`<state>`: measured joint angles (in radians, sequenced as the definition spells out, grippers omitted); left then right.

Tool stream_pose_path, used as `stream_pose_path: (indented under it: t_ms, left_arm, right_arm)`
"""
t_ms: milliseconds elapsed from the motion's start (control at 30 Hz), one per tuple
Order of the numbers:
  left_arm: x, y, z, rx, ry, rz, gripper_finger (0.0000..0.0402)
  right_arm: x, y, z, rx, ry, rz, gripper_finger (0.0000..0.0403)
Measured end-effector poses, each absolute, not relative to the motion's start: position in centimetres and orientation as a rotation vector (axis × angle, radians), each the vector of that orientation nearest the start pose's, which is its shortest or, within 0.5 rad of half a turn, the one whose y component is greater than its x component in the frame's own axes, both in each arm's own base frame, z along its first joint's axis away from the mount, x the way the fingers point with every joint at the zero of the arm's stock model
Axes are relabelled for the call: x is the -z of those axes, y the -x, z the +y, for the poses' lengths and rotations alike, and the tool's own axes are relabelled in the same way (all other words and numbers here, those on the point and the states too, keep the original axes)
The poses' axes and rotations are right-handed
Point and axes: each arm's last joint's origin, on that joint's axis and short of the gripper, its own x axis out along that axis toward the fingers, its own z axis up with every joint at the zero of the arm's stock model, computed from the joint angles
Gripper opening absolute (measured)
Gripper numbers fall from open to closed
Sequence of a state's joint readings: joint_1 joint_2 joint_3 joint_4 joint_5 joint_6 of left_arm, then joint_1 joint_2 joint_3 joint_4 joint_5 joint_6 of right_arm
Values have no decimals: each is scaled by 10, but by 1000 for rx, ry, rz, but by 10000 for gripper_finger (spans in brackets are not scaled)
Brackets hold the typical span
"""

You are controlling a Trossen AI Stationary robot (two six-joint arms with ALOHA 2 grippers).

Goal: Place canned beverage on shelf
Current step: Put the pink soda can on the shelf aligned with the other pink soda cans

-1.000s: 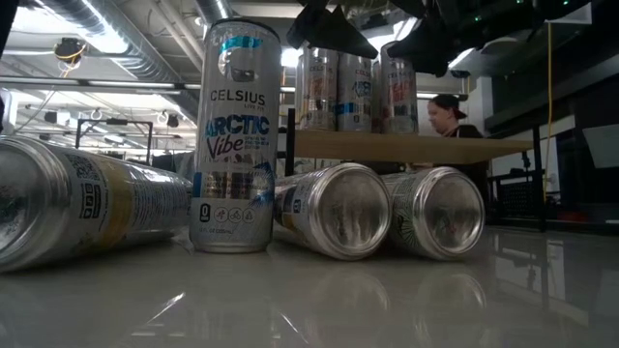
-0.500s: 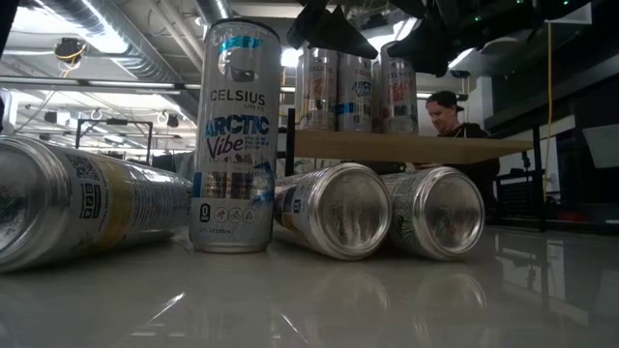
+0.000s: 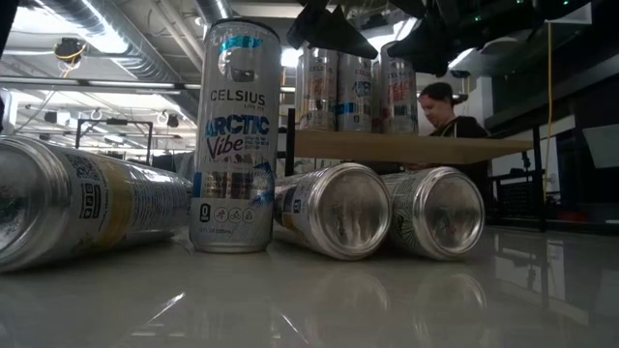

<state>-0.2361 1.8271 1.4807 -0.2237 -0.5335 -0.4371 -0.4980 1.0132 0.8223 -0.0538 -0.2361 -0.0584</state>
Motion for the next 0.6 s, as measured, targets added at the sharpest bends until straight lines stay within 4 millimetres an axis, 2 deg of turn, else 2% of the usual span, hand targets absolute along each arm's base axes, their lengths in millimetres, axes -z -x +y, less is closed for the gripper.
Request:
stream_pose_path:
  t_ms: [167,433,600]
  left_arm:
    - [-282,-408,-83,-397,209,455,364]
    - [-282,-408,-83,-397,209,455,364]
    - [-282,-408,-83,-397,209,455,364]
  right_arm:
    - [-317,-201,-102,254,-30,237,253]
    - [-317,-201,-102,254,-31,238,313]
    - [-317,-201,-102,254,-31,238,324]
